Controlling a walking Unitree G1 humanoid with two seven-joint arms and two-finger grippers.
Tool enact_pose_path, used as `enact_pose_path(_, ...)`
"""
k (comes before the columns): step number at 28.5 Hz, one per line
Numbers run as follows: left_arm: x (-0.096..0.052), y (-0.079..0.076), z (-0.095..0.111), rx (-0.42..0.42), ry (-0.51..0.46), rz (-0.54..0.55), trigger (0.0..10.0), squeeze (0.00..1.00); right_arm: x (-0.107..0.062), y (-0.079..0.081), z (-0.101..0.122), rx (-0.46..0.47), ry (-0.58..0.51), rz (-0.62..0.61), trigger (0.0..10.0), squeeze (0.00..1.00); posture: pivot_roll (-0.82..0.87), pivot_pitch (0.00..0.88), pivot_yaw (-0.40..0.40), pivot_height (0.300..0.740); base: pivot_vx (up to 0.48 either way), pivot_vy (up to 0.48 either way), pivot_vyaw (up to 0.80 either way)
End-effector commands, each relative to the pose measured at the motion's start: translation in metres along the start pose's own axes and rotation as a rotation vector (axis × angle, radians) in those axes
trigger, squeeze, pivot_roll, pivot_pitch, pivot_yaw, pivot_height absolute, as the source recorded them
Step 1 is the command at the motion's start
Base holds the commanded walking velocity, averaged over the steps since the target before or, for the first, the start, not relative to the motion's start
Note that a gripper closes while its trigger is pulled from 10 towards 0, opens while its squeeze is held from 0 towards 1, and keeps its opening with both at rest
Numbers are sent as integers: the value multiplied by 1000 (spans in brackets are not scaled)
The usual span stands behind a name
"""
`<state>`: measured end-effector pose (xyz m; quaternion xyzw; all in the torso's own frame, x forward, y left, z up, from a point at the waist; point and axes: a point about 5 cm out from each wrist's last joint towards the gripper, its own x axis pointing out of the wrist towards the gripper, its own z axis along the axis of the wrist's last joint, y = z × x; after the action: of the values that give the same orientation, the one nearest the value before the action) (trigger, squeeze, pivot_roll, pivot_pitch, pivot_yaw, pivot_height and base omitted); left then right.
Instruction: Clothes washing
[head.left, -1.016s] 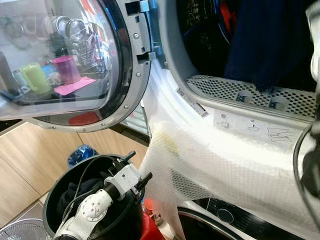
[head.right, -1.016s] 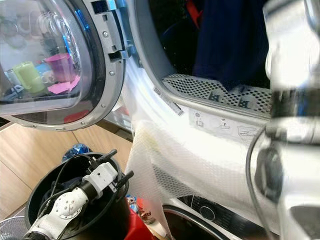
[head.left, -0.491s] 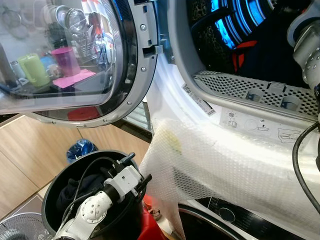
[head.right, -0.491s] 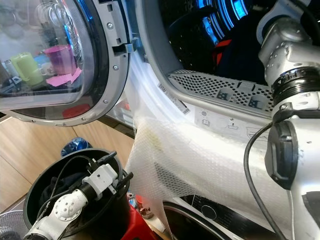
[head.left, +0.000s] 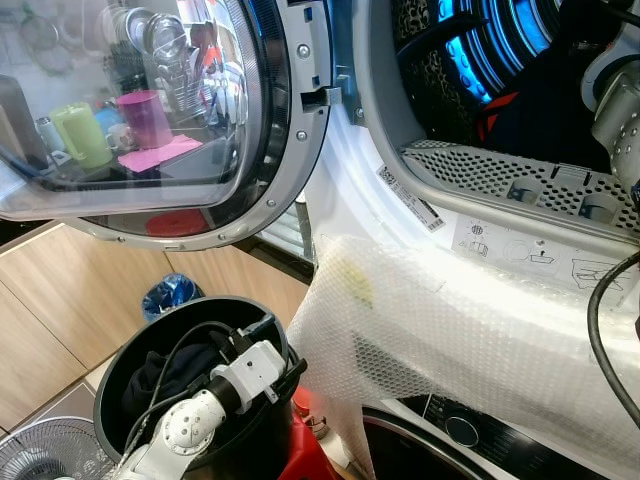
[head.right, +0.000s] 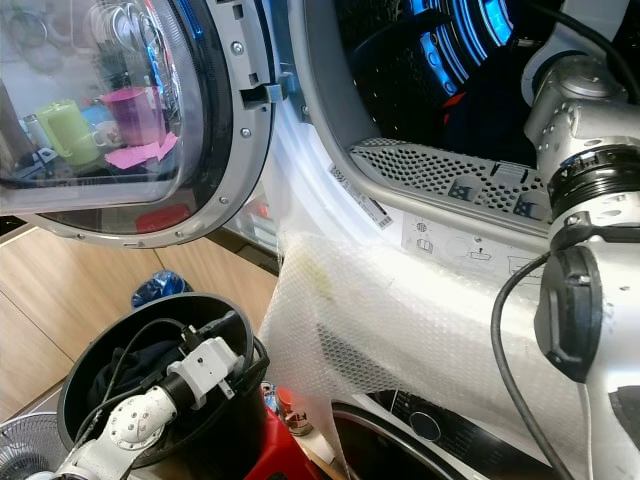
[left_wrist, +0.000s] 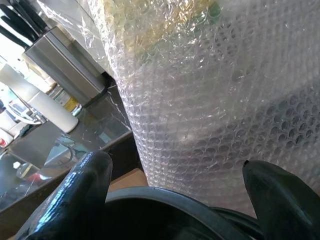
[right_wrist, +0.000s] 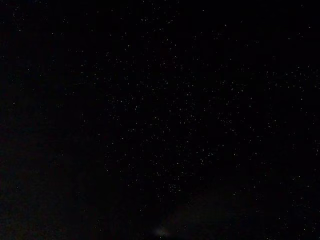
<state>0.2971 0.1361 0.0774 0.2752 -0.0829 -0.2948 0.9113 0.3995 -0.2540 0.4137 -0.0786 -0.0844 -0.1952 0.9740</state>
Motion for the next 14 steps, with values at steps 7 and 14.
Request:
enact_pose_path(7,-5,8,-4,15,26,-2,10000,0,-1,-4,17,7,-35,4,10000,1000,-28,0,147,740,0,0,0)
enact_pose_path(14,-5,10,-3,16,21,-6,10000,0,-1,-11,16,-23,-31,3,10000,1000,-35,0,152,740,0,0,0)
